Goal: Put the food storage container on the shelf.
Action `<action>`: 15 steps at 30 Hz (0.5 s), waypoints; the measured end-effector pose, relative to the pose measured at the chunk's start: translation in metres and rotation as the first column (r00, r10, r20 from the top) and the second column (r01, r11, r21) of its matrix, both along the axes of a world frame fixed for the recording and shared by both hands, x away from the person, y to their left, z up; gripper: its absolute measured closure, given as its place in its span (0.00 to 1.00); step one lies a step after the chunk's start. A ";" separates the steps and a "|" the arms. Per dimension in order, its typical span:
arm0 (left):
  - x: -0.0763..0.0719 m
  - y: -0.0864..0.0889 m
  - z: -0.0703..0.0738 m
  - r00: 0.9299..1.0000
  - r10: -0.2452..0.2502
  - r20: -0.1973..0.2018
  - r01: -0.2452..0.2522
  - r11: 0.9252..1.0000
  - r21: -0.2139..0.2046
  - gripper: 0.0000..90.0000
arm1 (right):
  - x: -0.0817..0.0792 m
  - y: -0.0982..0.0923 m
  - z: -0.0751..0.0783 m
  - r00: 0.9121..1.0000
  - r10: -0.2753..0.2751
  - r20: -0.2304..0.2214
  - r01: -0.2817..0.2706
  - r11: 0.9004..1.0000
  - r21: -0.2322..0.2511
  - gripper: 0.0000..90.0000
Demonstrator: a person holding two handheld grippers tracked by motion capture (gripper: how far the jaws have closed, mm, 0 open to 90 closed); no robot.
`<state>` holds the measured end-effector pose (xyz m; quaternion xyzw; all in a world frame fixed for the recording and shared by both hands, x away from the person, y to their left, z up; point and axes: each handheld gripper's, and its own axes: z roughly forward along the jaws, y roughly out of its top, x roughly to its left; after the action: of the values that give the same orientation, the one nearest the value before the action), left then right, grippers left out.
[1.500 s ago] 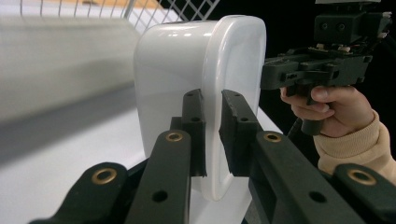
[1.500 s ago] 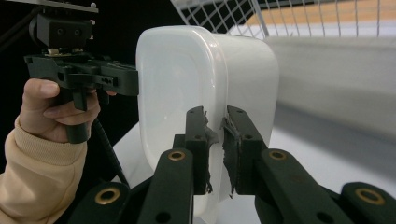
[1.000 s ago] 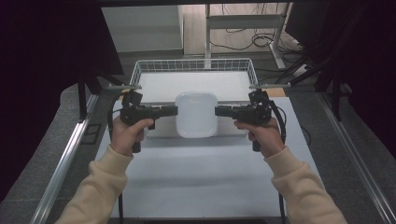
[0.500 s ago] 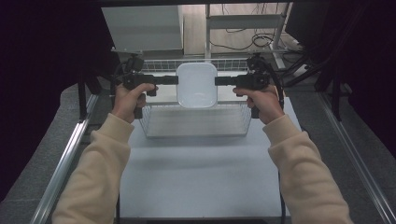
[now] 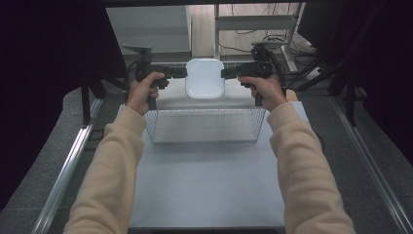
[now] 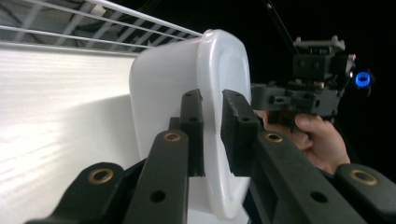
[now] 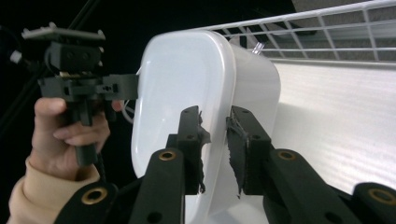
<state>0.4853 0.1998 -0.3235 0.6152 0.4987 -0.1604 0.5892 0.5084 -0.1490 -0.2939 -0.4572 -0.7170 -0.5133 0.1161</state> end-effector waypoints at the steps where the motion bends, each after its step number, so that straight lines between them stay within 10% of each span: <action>1: 0.006 0.002 -0.005 1.000 0.011 -0.027 -0.011 1.000 -0.022 0.88 | 0.004 0.001 -0.002 1.000 -0.007 -0.018 0.007 1.000 0.010 0.81; 9: 0.021 0.003 -0.021 0.996 0.050 -0.077 -0.055 0.996 -0.063 0.85 | 0.026 0.001 -0.018 0.988 -0.081 -0.129 0.091 0.993 0.075 0.81; 15: 0.016 -0.002 -0.017 0.996 0.082 -0.025 -0.082 0.996 -0.022 0.66 | 0.021 0.002 -0.015 0.990 -0.089 -0.106 0.098 0.992 0.083 0.69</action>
<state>0.5017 0.1981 -0.3404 0.5854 0.5288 -0.1493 0.5962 0.5294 -0.1472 -0.3094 -0.5104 -0.6647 -0.5251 0.1484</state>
